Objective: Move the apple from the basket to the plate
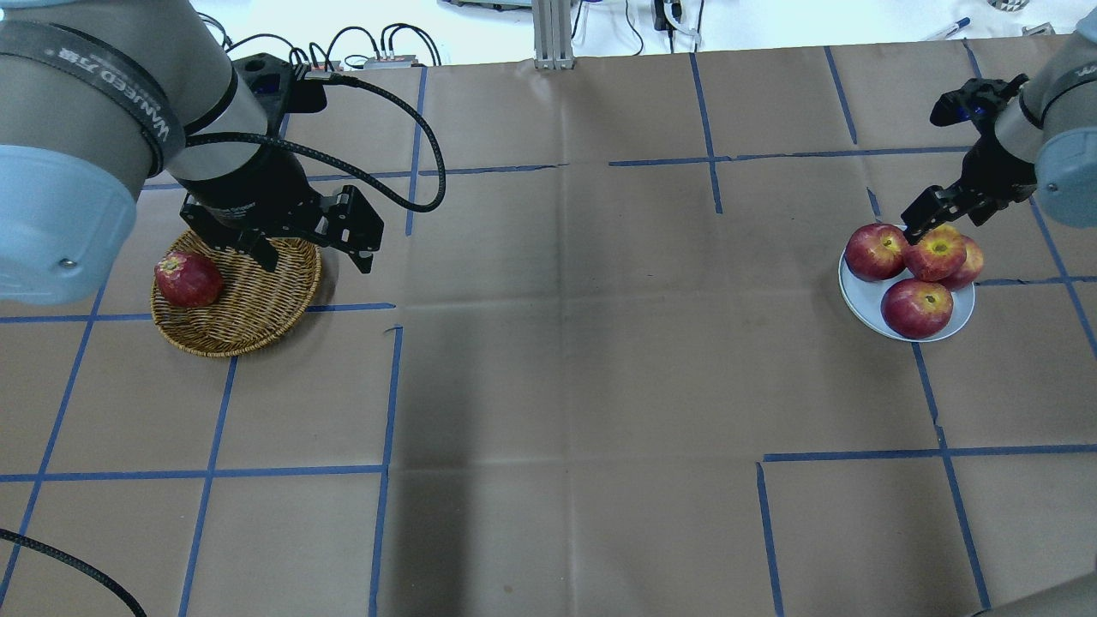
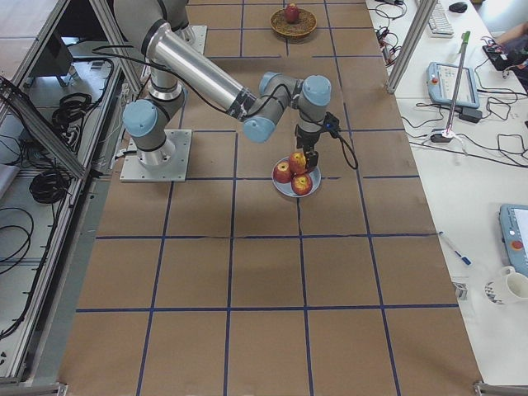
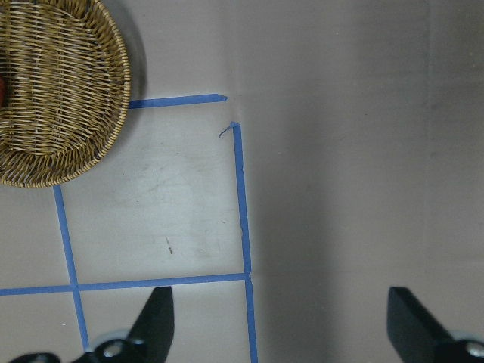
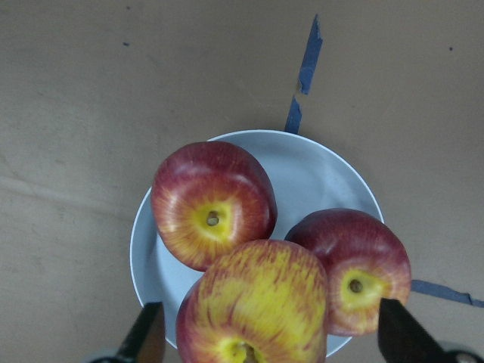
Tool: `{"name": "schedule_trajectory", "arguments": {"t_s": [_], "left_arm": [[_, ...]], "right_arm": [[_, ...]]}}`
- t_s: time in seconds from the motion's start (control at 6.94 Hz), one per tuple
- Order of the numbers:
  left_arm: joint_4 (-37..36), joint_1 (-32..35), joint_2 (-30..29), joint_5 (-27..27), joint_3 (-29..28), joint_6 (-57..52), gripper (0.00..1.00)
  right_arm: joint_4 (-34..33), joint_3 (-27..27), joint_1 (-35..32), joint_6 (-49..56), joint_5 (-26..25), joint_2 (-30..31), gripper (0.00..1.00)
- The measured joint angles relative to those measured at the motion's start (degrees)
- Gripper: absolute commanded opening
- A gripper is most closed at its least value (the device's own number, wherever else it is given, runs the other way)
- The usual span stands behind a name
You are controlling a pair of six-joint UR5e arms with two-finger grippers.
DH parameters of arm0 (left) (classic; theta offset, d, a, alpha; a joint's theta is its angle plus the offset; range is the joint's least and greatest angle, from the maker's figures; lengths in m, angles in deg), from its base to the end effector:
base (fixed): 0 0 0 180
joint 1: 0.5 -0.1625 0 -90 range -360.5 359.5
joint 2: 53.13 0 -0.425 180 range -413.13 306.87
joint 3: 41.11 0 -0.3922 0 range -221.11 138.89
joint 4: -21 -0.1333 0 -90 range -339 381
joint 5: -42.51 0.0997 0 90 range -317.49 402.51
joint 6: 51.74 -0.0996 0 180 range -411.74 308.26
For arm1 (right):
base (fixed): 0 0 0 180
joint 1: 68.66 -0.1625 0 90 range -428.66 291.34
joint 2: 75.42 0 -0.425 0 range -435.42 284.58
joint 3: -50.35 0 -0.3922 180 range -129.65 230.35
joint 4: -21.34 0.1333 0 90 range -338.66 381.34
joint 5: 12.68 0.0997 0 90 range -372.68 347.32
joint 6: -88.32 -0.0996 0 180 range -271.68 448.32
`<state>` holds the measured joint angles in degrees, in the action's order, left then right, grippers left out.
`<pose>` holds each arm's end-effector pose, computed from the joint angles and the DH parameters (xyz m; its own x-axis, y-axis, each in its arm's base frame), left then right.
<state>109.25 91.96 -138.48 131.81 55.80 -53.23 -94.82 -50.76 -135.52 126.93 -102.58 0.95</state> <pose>-0.1540 -0.4501 0.4702 -0.9976 0.0688 0.0124 0.0689 0.9976 0.0086 -0.0967 -0.5660 0.3143 -0.9637 -0.2666 0.0141 -0.2668 0.9635 -0.0205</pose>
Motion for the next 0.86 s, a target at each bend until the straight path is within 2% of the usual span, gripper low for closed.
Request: {"name": "schedule_trajectory", "arguments": {"t_s": [0.43, 0.86], "left_arm": [[0.00, 0.00, 0.02, 0.00, 0.03, 0.00, 0.99], [0.00, 0.00, 0.22, 0.00, 0.06, 0.00, 0.99]], "right_arm": [[12.93, 5.07, -7.18, -7.37, 0.03, 7.14, 1.00], [20.47, 5.79, -19.70, -27.60, 0.06, 12.48, 1.00]]}}
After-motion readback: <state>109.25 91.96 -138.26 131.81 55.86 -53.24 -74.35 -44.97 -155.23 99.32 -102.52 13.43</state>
